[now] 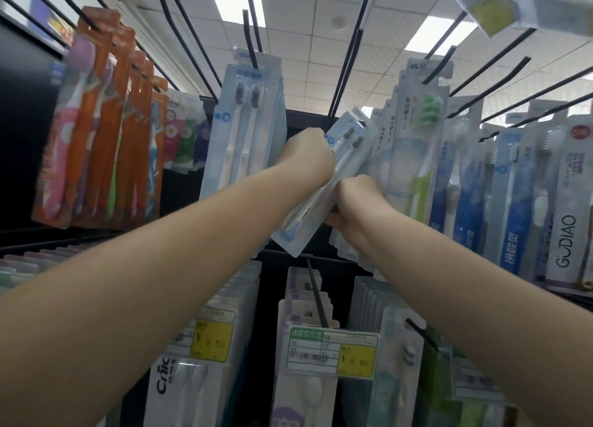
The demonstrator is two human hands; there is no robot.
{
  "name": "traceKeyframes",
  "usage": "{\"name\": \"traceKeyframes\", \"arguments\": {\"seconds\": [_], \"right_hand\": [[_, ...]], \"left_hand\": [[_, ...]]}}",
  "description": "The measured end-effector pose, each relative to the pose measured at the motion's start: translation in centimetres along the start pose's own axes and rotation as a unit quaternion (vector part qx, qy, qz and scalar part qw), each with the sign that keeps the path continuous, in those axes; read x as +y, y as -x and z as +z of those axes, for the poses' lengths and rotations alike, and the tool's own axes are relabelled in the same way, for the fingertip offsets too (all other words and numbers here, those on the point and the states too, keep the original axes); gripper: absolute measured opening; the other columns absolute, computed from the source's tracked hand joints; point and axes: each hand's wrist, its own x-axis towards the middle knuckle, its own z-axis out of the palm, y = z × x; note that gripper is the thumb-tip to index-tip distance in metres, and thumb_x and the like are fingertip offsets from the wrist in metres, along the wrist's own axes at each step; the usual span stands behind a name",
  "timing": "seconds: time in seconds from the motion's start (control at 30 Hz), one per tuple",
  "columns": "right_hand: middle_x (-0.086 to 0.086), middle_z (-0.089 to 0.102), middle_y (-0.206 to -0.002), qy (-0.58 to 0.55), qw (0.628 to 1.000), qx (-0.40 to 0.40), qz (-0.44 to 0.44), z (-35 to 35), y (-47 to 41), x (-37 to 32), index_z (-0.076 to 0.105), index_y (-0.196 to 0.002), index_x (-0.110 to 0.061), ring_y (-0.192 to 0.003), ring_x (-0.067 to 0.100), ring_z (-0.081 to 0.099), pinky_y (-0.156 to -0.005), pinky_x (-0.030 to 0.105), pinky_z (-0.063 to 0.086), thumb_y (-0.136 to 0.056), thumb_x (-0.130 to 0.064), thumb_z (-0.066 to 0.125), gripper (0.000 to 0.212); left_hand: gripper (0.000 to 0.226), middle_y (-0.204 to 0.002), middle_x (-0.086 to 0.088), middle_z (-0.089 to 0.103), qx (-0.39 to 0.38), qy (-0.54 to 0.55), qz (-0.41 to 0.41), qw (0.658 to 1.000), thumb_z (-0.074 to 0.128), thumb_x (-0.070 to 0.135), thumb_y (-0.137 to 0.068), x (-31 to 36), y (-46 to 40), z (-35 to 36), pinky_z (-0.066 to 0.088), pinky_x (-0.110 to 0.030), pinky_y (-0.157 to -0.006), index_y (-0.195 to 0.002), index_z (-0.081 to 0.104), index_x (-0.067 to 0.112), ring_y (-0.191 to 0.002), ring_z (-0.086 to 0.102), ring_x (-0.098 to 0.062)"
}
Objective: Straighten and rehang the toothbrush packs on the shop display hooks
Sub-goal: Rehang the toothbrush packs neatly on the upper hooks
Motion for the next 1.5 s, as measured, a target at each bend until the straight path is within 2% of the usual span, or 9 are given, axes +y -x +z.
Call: {"name": "traceKeyframes", "arguments": {"seconds": [0.1, 0.23, 0.37, 0.57, 0.7, 0.83, 0.93, 1.1, 1.5], "right_hand": [[0.01, 0.064, -0.097, 0.062, 0.998, -0.005, -0.028, -0.9, 0.2, 0.1, 0.057, -0.109, -0.008, -0.07, 0.02, 0.059, -0.069, 0.035, 0.055, -0.091, 0.004, 0.028, 0.035], [0.011, 0.059, -0.095, 0.085, 0.996, -0.033, -0.024, -1.5, 1.0, 0.2, 0.05, -0.114, -0.006, -0.077, 0.023, 0.057, -0.071, 0.035, 0.053, -0.093, 0.002, 0.03, 0.03], [0.014, 0.059, -0.111, 0.124, 0.99, -0.044, -0.055, -1.9, 1.4, 1.2, 0.048, -0.118, -0.005, -0.099, 0.032, 0.059, -0.097, 0.05, 0.046, -0.092, -0.004, 0.035, 0.029], [0.023, 0.059, -0.106, 0.203, 0.95, -0.075, -0.223, -1.7, 3.6, 2.2, 0.042, -0.108, -0.004, -0.096, 0.038, 0.061, -0.08, 0.058, 0.052, -0.09, -0.003, 0.04, 0.018], [0.015, 0.061, -0.098, 0.217, 0.93, -0.086, -0.283, -1.7, 4.6, 2.4, 0.044, -0.104, -0.008, -0.086, 0.027, 0.061, -0.072, 0.042, 0.053, -0.094, -0.003, 0.04, 0.012], [0.009, 0.064, -0.095, 0.217, 0.908, -0.105, -0.343, -1.7, 5.3, 2.6, 0.045, -0.104, -0.009, -0.083, 0.02, 0.062, -0.07, 0.037, 0.054, -0.095, -0.002, 0.042, 0.012], [-0.005, 0.063, -0.086, 0.211, 0.892, -0.128, -0.379, -1.4, 5.7, 2.2, 0.047, -0.1, -0.012, -0.073, 0.003, 0.062, -0.061, 0.022, 0.054, -0.095, -0.005, 0.043, 0.01], [-0.018, 0.059, -0.075, 0.245, 0.865, -0.165, -0.406, 0.0, 6.1, 1.0, 0.047, -0.096, -0.014, -0.069, -0.009, 0.057, -0.054, 0.006, 0.043, -0.096, -0.008, 0.042, 0.007], [-0.003, 0.055, -0.084, 0.299, 0.852, -0.19, -0.384, 4.1, 5.1, -0.6, 0.047, -0.104, -0.005, -0.068, 0.006, 0.052, -0.052, 0.013, 0.043, -0.098, -0.02, 0.04, 0.018]], "left_hand": [[0.019, -0.096, -0.003, 0.044, 0.005, 0.012, -0.008, 1.0, 0.04, 0.013, -0.096, 0.5, 0.8, 0.4, 0.032, -0.03, -0.069, -0.112, 0.049, 0.01, -0.084, 0.043, -0.023], [0.004, -0.093, -0.007, 0.046, -0.005, 0.029, -0.013, 0.999, 0.038, 0.012, -0.096, 0.6, 2.5, -0.1, 0.03, -0.03, -0.066, -0.1, 0.036, 0.012, -0.08, 0.043, -0.025], [0.009, -0.09, -0.006, 0.045, 0.021, 0.042, 0.03, 0.998, 0.035, 0.018, -0.097, 0.0, 4.3, -0.6, 0.03, -0.028, -0.068, -0.099, 0.03, 0.012, -0.08, 0.043, -0.023], [0.014, -0.085, -0.003, 0.054, 0.074, 0.164, 0.084, 0.98, 0.036, 0.024, -0.098, -1.3, 7.1, -1.6, 0.04, -0.031, -0.063, -0.101, 0.041, 0.01, -0.075, 0.053, -0.016], [0.007, -0.072, 0.006, 0.047, 0.109, 0.2, 0.106, 0.968, 0.037, 0.024, -0.098, -2.0, 8.2, -1.7, 0.033, -0.02, -0.05, -0.095, 0.037, 0.017, -0.061, 0.046, -0.006], [0.008, -0.069, 0.006, 0.048, 0.128, 0.239, 0.151, 0.951, 0.038, 0.022, -0.098, -2.4, 9.2, -2.1, 0.038, -0.026, -0.054, -0.092, 0.036, 0.017, -0.061, 0.049, -0.009], [0.011, -0.069, 0.008, 0.049, 0.146, 0.264, 0.182, 0.936, 0.038, 0.025, -0.097, -2.7, 9.5, -3.0, 0.041, -0.022, -0.052, -0.088, 0.037, 0.018, -0.063, 0.052, -0.006], [0.009, -0.071, 0.004, 0.051, 0.166, 0.288, 0.159, 0.93, 0.039, 0.017, -0.098, -3.6, 9.4, -4.7, 0.045, -0.026, -0.056, -0.094, 0.04, 0.009, -0.065, 0.054, -0.01], [0.008, -0.082, 0.003, 0.055, 0.192, 0.255, 0.089, 0.943, 0.039, 0.022, -0.099, -6.0, 7.8, -7.6, 0.042, -0.011, -0.056, -0.091, 0.042, 0.023, -0.068, 0.052, 0.0]]}}
